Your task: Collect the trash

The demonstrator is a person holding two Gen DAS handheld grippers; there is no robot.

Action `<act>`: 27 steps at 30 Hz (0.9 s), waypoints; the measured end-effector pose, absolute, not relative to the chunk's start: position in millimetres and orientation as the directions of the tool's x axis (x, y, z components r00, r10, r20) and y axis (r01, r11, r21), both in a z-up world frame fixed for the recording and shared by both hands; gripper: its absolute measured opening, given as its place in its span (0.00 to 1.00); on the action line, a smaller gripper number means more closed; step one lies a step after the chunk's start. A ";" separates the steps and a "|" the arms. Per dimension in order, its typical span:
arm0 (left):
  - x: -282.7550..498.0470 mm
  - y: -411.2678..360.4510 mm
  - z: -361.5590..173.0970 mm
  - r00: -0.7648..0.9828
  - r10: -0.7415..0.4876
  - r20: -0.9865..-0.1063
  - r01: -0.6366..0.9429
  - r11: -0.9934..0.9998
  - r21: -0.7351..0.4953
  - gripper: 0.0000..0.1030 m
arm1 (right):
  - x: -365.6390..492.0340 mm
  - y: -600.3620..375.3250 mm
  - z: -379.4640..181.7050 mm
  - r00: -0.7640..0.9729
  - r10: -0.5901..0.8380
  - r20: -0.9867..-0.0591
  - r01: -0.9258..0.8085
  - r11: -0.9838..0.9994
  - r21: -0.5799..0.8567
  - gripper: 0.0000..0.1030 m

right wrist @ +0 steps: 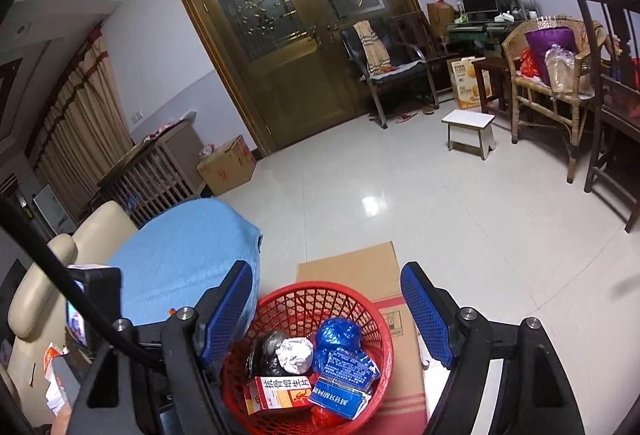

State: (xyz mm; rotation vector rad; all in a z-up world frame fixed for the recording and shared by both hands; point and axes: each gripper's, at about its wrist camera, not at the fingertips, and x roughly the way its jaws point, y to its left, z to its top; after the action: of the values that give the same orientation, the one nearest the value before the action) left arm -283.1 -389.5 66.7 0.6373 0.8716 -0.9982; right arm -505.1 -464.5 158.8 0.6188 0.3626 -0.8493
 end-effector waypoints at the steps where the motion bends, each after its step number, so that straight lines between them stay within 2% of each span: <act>1: -282.9 -391.6 64.8 0.260 -0.444 -0.857 0.908 0.415 0.060 0.64 | -505.7 -463.7 160.8 0.615 -0.590 -0.523 0.787 0.504 0.357 0.77; 5: -280.7 -405.3 51.3 0.173 -0.432 -0.885 0.918 0.397 -0.015 0.67 | -503.8 -460.6 166.2 0.620 -0.597 -0.509 0.783 0.519 0.344 0.77; 6: -281.4 -409.0 47.4 0.161 -0.422 -0.892 0.920 0.392 -0.020 0.74 | -502.6 -459.7 167.5 0.622 -0.596 -0.507 0.780 0.524 0.341 0.77; 7: -281.8 -414.0 41.7 0.153 -0.398 -0.905 0.923 0.384 -0.012 0.77 | -502.1 -458.8 168.4 0.624 -0.596 -0.506 0.779 0.527 0.340 0.77; 10: -283.4 -416.2 37.1 0.163 -0.376 -0.912 0.925 0.379 0.009 0.77 | -499.2 -455.3 169.9 0.630 -0.589 -0.507 0.773 0.538 0.336 0.77; 27: -249.0 -334.6 92.9 0.238 -0.515 -0.823 0.872 0.486 -0.052 0.79 | -460.8 -425.7 171.5 0.657 -0.534 -0.532 0.737 0.602 0.306 0.77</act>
State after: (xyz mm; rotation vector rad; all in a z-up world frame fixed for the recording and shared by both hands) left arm -249.0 -334.6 92.9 0.4711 0.9006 -0.9994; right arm -460.8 -425.7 171.5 0.5380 0.4118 -0.7608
